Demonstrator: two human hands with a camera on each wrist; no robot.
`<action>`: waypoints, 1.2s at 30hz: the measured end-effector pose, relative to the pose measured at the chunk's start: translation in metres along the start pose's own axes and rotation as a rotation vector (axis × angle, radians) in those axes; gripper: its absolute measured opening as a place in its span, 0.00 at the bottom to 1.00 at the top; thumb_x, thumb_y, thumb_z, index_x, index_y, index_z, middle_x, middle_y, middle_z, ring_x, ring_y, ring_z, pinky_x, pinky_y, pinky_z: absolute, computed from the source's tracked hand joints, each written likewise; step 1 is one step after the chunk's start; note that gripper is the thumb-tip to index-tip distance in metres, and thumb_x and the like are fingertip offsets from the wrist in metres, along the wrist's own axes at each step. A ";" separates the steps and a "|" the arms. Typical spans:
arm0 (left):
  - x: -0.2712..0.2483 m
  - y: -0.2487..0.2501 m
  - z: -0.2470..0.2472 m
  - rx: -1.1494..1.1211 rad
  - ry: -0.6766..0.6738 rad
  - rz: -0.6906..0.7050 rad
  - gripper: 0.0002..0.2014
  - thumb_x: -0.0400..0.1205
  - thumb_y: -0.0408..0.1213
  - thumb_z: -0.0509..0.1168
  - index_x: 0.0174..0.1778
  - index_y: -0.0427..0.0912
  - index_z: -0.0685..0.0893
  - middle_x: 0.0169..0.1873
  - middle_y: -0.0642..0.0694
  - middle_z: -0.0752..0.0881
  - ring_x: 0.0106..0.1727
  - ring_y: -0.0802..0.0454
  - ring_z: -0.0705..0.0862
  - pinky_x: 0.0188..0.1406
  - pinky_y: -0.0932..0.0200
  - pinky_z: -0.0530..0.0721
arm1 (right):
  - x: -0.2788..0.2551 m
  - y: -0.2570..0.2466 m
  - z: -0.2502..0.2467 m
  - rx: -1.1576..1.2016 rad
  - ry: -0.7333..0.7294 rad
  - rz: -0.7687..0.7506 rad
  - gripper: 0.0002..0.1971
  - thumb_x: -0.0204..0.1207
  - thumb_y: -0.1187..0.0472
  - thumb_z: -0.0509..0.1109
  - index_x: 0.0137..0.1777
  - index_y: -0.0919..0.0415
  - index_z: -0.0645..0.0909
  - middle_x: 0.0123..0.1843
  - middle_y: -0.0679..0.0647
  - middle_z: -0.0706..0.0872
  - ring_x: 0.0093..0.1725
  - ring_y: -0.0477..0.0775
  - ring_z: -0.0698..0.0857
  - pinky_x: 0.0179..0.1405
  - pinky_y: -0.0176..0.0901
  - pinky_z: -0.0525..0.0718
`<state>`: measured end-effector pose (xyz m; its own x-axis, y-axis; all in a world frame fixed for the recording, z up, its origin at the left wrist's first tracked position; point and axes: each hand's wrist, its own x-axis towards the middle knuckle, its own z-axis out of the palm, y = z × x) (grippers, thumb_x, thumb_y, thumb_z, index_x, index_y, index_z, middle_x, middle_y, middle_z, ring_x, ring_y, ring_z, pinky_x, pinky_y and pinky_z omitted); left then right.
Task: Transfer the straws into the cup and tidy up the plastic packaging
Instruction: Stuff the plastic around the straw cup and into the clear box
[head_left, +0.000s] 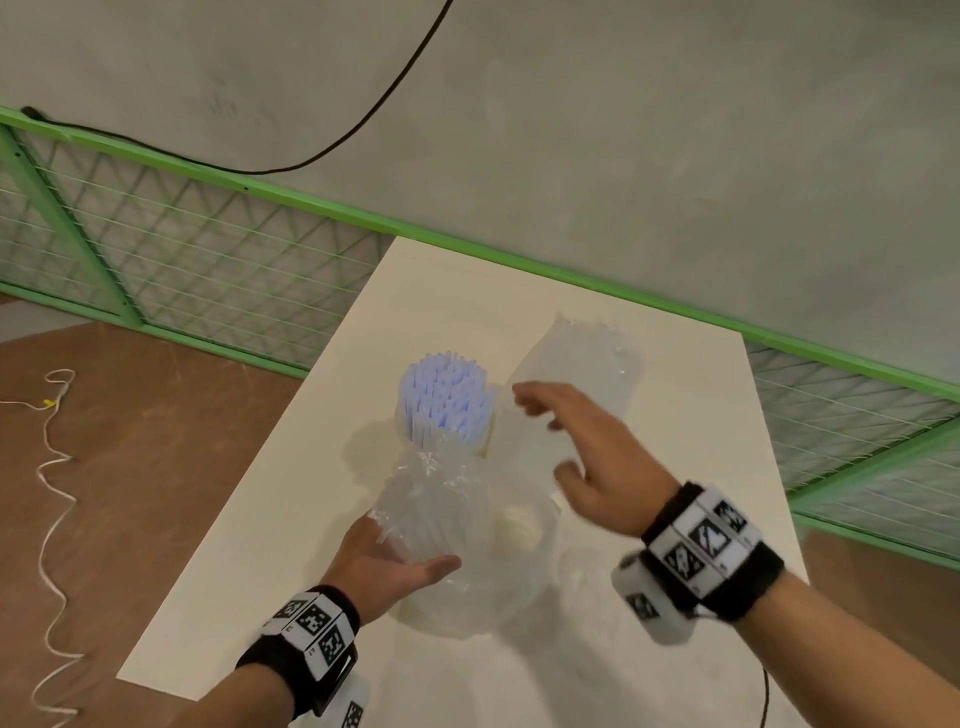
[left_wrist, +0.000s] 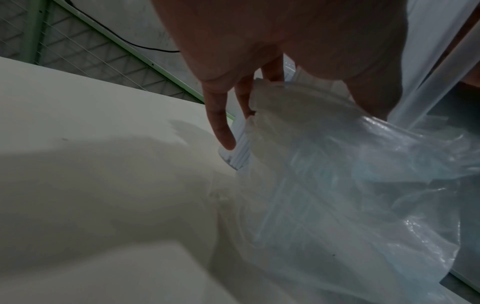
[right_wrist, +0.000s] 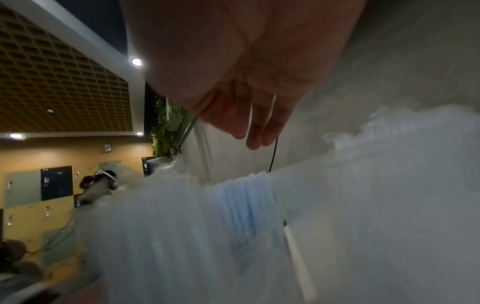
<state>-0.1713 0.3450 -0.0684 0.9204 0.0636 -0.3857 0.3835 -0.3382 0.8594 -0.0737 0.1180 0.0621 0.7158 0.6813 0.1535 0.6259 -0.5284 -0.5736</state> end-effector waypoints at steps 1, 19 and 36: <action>-0.001 0.002 0.000 0.008 0.005 0.001 0.29 0.64 0.50 0.83 0.59 0.49 0.84 0.42 0.62 0.87 0.42 0.93 0.74 0.39 0.94 0.63 | -0.010 -0.006 0.007 0.034 -0.065 0.028 0.42 0.63 0.70 0.64 0.82 0.62 0.60 0.77 0.55 0.70 0.74 0.45 0.71 0.74 0.32 0.66; -0.016 0.012 0.003 -0.240 0.026 0.046 0.26 0.66 0.34 0.83 0.57 0.52 0.83 0.40 0.64 0.91 0.42 0.76 0.86 0.35 0.85 0.76 | -0.031 -0.022 0.097 0.192 0.306 0.205 0.36 0.71 0.65 0.75 0.77 0.48 0.67 0.57 0.43 0.81 0.59 0.36 0.79 0.61 0.22 0.70; -0.023 0.017 0.002 -0.280 0.005 0.047 0.25 0.66 0.29 0.83 0.57 0.46 0.84 0.40 0.58 0.92 0.41 0.70 0.88 0.34 0.83 0.78 | -0.016 -0.031 0.095 0.259 0.404 0.191 0.21 0.71 0.67 0.76 0.63 0.56 0.78 0.53 0.44 0.85 0.54 0.40 0.82 0.56 0.28 0.75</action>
<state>-0.1864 0.3360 -0.0459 0.9378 0.0589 -0.3420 0.3456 -0.0685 0.9359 -0.1339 0.1719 0.0006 0.9044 0.3075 0.2959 0.4118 -0.4469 -0.7942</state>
